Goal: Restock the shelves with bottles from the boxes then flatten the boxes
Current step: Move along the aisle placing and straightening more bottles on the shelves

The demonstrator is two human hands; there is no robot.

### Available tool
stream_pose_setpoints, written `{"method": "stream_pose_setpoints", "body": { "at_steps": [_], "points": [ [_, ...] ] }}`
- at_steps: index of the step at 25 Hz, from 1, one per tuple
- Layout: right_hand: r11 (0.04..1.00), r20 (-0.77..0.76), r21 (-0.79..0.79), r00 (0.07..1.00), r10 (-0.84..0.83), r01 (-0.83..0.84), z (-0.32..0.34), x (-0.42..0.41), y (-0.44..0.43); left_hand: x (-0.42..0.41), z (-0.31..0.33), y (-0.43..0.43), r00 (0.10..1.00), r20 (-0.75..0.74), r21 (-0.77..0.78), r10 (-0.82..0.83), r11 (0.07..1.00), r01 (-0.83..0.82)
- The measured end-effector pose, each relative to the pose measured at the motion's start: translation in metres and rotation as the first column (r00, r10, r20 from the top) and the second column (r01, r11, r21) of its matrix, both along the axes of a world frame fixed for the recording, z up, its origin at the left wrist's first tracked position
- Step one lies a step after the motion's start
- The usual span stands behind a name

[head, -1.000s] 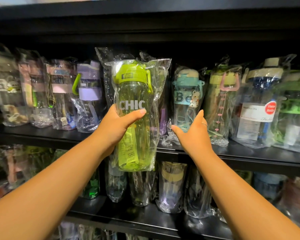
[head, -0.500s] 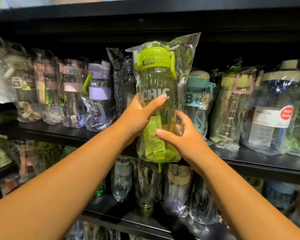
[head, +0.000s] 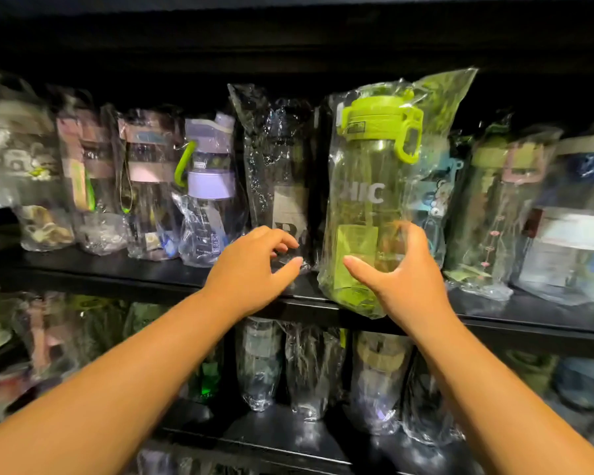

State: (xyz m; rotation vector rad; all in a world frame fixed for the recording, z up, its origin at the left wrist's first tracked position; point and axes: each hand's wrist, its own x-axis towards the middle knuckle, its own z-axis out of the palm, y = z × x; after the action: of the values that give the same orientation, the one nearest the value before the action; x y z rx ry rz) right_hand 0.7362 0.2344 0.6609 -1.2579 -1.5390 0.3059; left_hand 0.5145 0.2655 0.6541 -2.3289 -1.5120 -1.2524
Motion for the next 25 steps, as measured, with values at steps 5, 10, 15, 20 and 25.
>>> {"method": "stream_pose_setpoints", "body": {
  "at_steps": [5,10,15,20,25],
  "points": [
    [0.994,0.025,-0.005,0.994,-0.11,0.11,-0.006,-0.015,0.01,-0.004,-0.012,0.013,0.997,-0.083,-0.009,-0.004,1.0,0.003],
    [0.969,0.088,0.024,0.965,-0.248,0.247,-0.007,-0.028,0.028,-0.007,-0.017,0.022,0.995,-0.098,-0.049,0.022,0.998,-0.027],
    [0.937,0.163,0.051,0.922,-0.351,0.347,-0.003,-0.04,0.045,-0.006,-0.019,0.026,0.992,-0.116,-0.071,0.041,0.996,-0.049],
    [0.885,0.23,0.076,0.855,-0.464,0.46,-0.002,-0.05,0.06,-0.006,-0.022,0.027,0.992,-0.123,-0.094,0.029,0.995,-0.041],
    [0.874,0.234,0.027,0.847,-0.478,0.485,0.0,-0.061,0.072,-0.008,-0.022,0.027,0.99,-0.134,-0.091,0.031,0.995,-0.043]
  ]
}}
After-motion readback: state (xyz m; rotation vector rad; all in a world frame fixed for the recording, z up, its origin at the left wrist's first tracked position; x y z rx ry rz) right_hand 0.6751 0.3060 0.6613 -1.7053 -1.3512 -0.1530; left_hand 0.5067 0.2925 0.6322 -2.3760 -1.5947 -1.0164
